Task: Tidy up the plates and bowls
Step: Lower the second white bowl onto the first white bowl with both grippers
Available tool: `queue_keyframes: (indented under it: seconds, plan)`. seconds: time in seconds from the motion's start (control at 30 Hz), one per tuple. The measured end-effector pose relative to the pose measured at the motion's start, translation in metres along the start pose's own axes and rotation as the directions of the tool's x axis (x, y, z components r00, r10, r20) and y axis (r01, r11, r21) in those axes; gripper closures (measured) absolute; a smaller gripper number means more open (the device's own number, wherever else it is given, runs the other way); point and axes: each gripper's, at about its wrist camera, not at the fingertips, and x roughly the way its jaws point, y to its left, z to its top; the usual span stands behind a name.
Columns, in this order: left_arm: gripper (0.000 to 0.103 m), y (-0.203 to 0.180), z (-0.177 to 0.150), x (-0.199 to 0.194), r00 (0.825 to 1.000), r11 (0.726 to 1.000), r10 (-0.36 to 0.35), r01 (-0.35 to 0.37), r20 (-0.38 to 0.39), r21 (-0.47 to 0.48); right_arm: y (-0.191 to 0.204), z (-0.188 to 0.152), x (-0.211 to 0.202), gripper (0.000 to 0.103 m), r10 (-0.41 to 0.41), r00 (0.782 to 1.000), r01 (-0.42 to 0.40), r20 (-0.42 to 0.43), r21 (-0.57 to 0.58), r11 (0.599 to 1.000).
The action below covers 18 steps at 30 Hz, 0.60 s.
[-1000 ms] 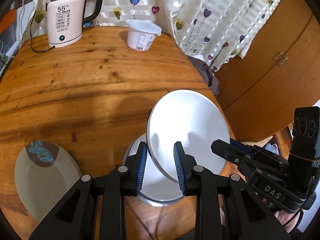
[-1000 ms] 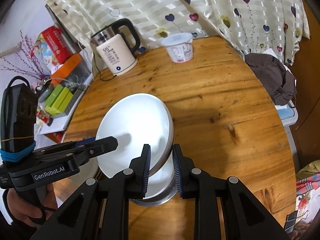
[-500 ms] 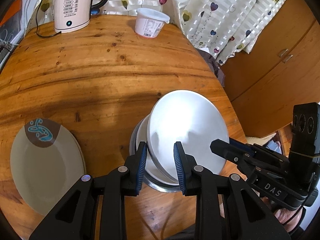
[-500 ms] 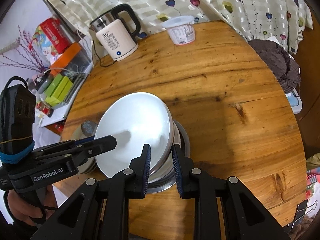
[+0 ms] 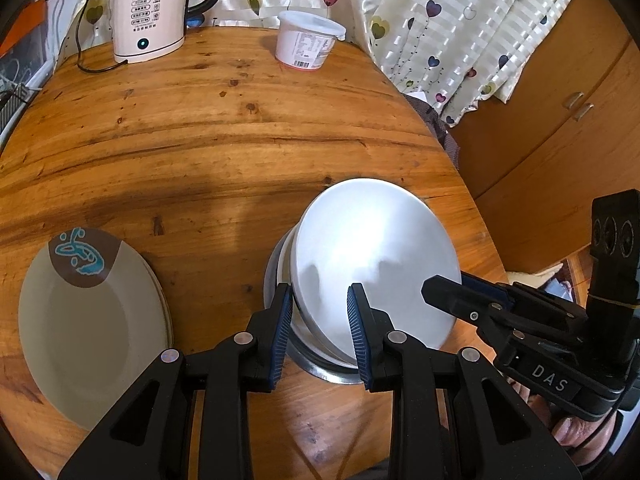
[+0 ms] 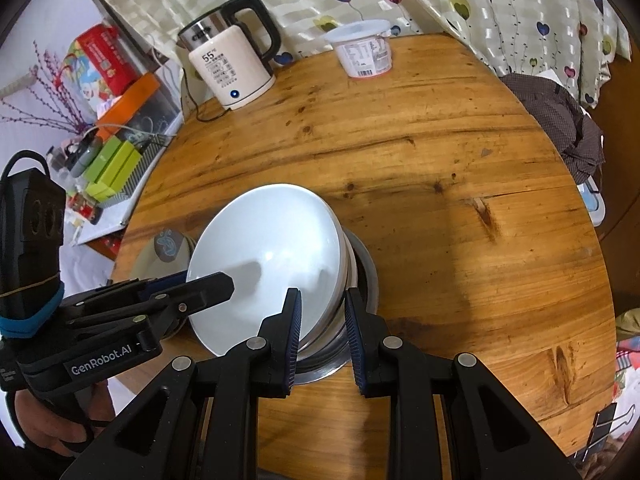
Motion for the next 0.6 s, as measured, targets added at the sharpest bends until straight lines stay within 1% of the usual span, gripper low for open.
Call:
queue_keyframes:
  seconds: [0.13, 0.23, 0.5, 0.6]
  plan:
    - [0.074, -0.0005, -0.0002, 0.0004, 1.000, 1.000, 0.010, -0.010, 0.008, 0.008, 0.0008, -0.0003, 0.0005, 0.079, -0.002, 1.000, 0.002, 0.000, -0.006, 1.000]
    - [0.074, -0.0004, -0.0008, 0.0007, 0.999, 0.999, 0.030, -0.030, 0.019, 0.018, 0.0019, 0.0000, 0.0003, 0.079, -0.011, 1.000, 0.012, 0.005, -0.014, 1.000]
    - [0.074, -0.0012, -0.0026, 0.0011, 0.998, 0.999, 0.039, -0.040, 0.042, 0.033, 0.0010, -0.0003, -0.0002, 0.079, -0.016, 1.000, 0.016, 0.012, -0.022, 1.000]
    - [0.074, -0.0005, -0.0035, -0.0030, 0.997, 0.999, 0.037, -0.039, 0.072, 0.032, 0.0019, 0.0000, -0.0023, 0.080, -0.015, 1.000, 0.015, 0.024, -0.033, 0.999]
